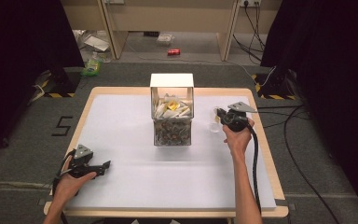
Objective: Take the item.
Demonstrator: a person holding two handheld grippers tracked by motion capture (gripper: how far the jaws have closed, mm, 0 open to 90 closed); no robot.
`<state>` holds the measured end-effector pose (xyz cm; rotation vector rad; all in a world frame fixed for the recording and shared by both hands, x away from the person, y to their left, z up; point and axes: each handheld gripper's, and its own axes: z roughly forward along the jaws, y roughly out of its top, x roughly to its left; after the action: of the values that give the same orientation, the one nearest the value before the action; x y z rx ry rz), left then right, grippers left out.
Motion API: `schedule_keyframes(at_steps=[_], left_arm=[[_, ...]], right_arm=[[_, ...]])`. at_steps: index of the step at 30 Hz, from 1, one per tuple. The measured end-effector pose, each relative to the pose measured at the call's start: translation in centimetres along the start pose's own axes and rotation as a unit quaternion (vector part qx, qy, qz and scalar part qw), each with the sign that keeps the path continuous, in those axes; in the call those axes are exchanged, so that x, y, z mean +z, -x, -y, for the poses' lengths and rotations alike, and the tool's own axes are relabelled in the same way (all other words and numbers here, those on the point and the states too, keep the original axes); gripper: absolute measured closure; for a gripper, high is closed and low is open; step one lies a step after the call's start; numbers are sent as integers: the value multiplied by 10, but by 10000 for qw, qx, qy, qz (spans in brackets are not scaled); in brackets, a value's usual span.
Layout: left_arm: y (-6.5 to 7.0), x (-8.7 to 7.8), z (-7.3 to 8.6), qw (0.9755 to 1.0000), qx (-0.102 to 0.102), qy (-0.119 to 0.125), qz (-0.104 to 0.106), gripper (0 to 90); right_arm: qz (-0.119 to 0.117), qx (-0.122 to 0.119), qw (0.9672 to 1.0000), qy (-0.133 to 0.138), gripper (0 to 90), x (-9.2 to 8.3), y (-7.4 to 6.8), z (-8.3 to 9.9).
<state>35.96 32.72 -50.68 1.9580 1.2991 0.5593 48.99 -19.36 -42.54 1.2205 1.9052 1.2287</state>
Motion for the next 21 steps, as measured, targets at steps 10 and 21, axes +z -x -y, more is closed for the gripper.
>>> schedule_keyframes(at_steps=[10,21], left_arm=[[0,0,0,10000,-2,1,1,147],[0,0,0,10000,-1,0,1,147]], right_arm=[[20,13,10000,-53,853,2,1,4],[30,3,9999,-105,828,6,1,6]])
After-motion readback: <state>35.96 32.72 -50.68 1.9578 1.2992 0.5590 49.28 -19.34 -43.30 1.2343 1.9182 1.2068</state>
